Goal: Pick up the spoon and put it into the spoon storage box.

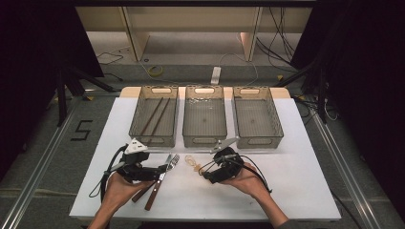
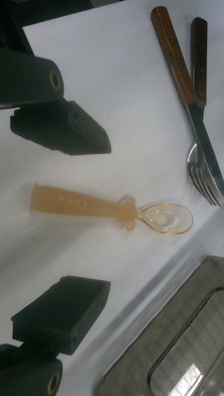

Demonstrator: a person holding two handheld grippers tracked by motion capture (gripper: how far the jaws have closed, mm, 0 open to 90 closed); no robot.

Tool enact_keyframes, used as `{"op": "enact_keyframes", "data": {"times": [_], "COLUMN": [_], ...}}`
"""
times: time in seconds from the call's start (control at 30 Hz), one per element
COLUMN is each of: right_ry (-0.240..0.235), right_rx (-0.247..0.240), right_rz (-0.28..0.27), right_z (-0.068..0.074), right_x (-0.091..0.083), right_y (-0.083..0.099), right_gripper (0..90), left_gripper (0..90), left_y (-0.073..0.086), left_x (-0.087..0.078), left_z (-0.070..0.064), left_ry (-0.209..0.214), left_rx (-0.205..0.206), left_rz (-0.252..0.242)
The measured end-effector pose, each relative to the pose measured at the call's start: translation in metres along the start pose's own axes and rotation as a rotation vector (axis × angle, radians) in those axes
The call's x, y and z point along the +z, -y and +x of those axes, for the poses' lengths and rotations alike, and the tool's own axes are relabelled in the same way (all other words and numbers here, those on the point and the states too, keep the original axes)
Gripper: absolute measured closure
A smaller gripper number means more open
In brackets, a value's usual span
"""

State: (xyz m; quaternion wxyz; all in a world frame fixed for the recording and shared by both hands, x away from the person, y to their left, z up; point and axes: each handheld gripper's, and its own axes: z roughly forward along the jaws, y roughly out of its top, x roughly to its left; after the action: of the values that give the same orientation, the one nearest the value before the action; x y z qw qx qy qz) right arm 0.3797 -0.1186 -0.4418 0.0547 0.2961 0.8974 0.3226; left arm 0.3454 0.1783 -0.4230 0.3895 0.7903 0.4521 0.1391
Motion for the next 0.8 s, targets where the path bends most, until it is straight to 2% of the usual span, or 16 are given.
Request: {"op": "enact_keyframes", "data": {"times": [0.13,0.4,0.57,0.8], "right_ry": [0.013,-0.001,0.006,-0.009], "right_rx": [-0.011,-0.024,-0.039,-0.047], "right_rz": [0.012,0.116,0.145,0.182], "right_z": [0.000,0.002,0.004,0.005], "right_x": [0.004,0.019,0.024,0.029], "right_y": [-0.003,-0.005,-0.004,-0.002], "right_gripper": [30.7,42.6,48.2,56.4], "left_gripper": [16.9,16.3,15.4,15.4], "left_y": [0.000,0.001,0.002,0.002], "left_x": [0.000,-0.001,-0.001,-0.002], "left_z": [-0.001,-0.002,-0.002,-0.001], "left_ry": [0.007,0.011,0.011,0.014], "left_rx": [0.012,0.013,0.009,0.005], "left_rz": [0.004,0.000,-0.004,-0.007]}}
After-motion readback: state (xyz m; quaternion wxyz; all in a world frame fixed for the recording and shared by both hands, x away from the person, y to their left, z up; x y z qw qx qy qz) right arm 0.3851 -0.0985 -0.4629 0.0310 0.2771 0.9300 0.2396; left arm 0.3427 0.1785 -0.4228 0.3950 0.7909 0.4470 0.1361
